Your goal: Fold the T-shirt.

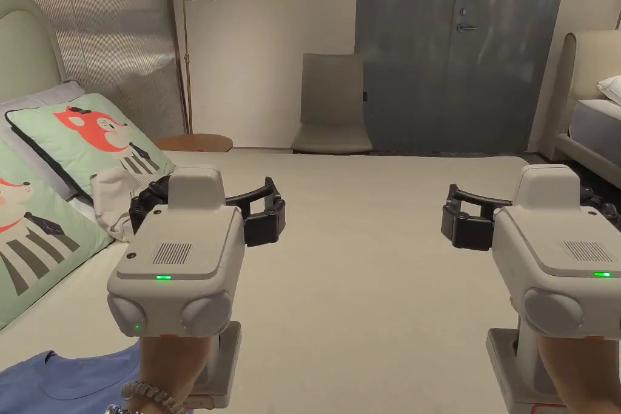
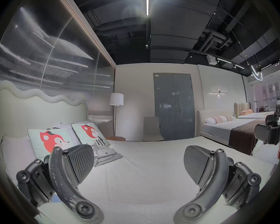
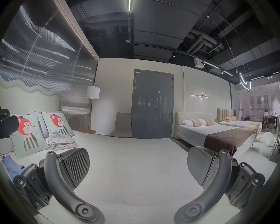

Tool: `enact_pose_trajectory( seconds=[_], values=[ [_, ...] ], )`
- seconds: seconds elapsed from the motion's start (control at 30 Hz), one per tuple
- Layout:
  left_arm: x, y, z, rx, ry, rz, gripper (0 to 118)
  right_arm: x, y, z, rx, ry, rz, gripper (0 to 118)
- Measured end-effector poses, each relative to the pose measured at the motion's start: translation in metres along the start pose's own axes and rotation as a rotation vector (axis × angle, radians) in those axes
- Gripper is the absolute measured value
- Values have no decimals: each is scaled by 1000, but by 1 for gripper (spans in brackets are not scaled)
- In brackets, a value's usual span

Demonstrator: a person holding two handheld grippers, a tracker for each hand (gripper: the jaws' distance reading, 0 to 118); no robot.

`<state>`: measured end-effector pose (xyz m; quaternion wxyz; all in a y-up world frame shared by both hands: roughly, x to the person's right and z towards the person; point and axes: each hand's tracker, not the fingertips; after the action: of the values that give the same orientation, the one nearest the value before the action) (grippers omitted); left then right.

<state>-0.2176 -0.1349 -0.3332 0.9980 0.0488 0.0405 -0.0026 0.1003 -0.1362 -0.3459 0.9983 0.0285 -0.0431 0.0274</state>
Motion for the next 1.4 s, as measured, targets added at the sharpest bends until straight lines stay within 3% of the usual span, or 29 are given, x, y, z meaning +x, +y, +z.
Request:
enact_pose_trajectory(
  seconds=[1.4],
  values=[
    [1,-2,1,-6,-7,10,111,-1,-6,1,-1,-13,6,118]
  ],
)
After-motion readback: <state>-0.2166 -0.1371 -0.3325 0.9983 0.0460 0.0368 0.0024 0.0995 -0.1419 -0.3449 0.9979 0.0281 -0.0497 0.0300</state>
